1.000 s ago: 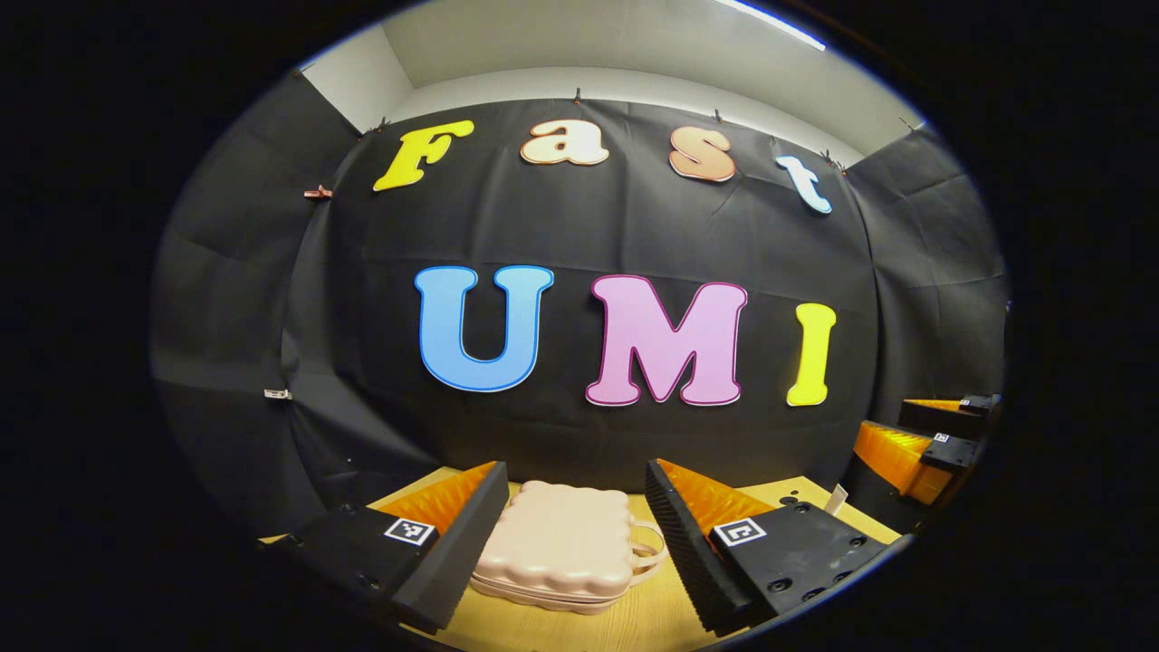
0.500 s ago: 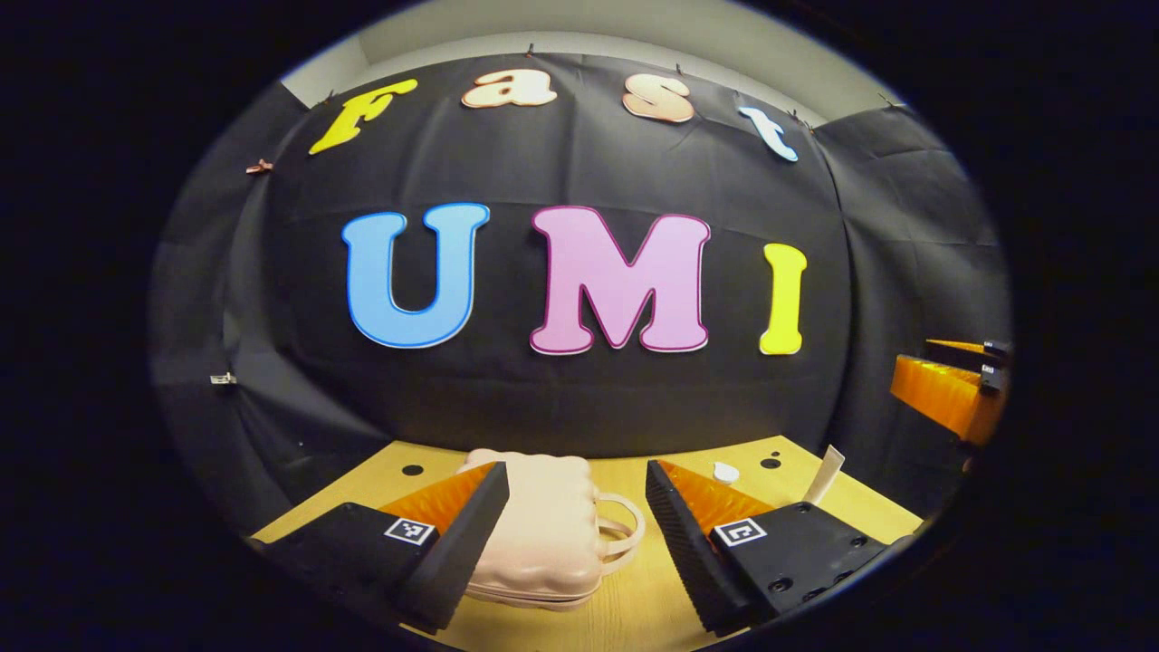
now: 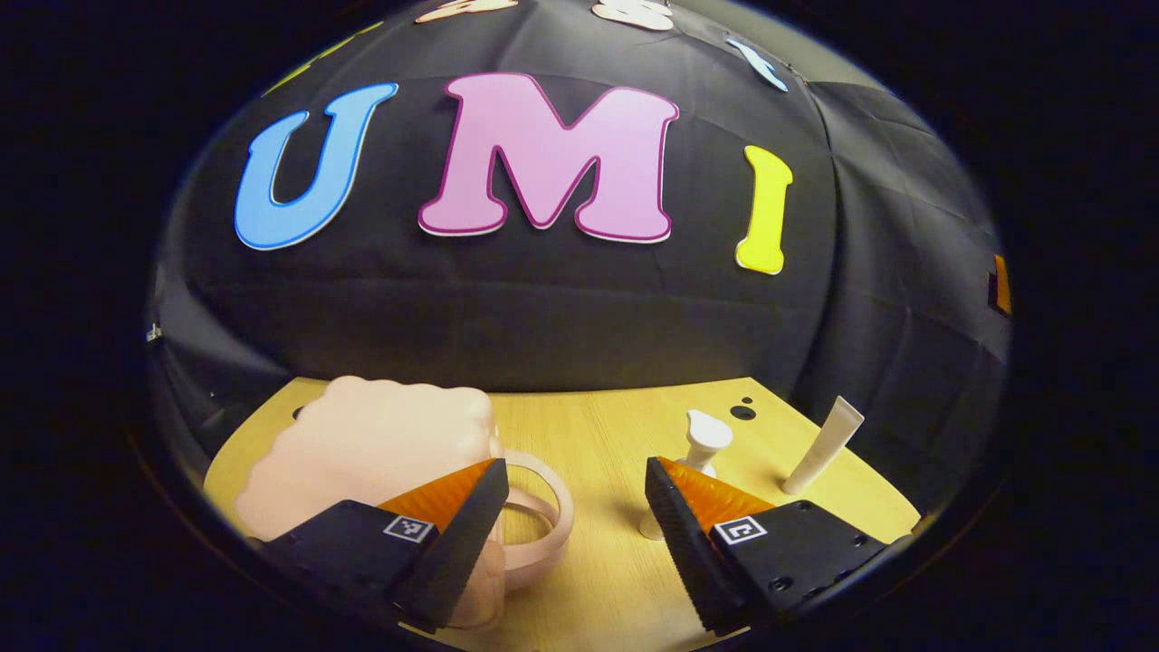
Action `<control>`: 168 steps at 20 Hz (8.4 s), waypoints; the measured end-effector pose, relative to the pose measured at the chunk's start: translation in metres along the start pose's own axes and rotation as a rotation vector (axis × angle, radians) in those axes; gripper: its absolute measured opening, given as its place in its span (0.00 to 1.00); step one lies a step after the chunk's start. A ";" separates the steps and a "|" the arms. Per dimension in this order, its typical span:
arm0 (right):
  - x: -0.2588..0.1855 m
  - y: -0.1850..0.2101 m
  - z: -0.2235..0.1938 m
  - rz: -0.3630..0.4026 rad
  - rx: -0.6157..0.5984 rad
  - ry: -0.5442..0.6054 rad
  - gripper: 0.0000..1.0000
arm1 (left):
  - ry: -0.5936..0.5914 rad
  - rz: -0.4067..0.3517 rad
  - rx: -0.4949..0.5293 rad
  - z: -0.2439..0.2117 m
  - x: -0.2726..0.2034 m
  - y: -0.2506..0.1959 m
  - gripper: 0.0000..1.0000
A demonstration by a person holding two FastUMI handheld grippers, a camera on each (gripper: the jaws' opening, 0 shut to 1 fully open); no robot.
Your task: First open the suitcase, pack the skin care products into it, and then close the suitcase.
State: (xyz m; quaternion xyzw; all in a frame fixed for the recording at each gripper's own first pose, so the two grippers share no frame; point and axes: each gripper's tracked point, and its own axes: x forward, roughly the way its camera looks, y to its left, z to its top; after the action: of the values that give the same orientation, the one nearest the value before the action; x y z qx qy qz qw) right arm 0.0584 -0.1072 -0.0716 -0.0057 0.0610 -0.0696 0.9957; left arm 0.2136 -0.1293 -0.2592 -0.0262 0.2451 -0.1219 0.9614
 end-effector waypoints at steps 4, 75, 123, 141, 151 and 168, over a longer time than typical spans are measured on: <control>0.001 -0.023 -0.019 -0.052 0.032 0.066 0.98 | 0.091 -0.002 -0.021 -0.024 0.035 -0.001 0.91; -0.050 0.049 0.009 -0.156 -0.160 -0.001 0.97 | -0.049 0.384 0.209 0.140 -0.105 0.372 0.97; 0.179 -0.124 -0.317 -0.235 -0.029 0.391 0.93 | -0.021 -0.072 0.011 -0.048 0.118 -0.124 0.63; 0.115 -0.030 -0.203 -0.031 -0.114 0.275 0.36 | -0.101 -0.100 0.001 0.030 0.012 -0.073 0.62; 0.076 0.122 -0.113 0.225 -0.044 0.209 0.36 | 0.176 -0.021 0.003 0.023 -0.050 0.099 0.62; 0.074 0.200 -0.104 0.343 0.057 0.254 0.36 | 0.934 -0.129 0.067 -0.093 0.044 0.170 0.63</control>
State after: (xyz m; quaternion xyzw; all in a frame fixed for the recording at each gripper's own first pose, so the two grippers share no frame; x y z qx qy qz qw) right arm 0.1463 0.0803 -0.1882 0.0417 0.1842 0.0990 0.9770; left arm 0.2438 0.0256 -0.3803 0.0474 0.6452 -0.1877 0.7391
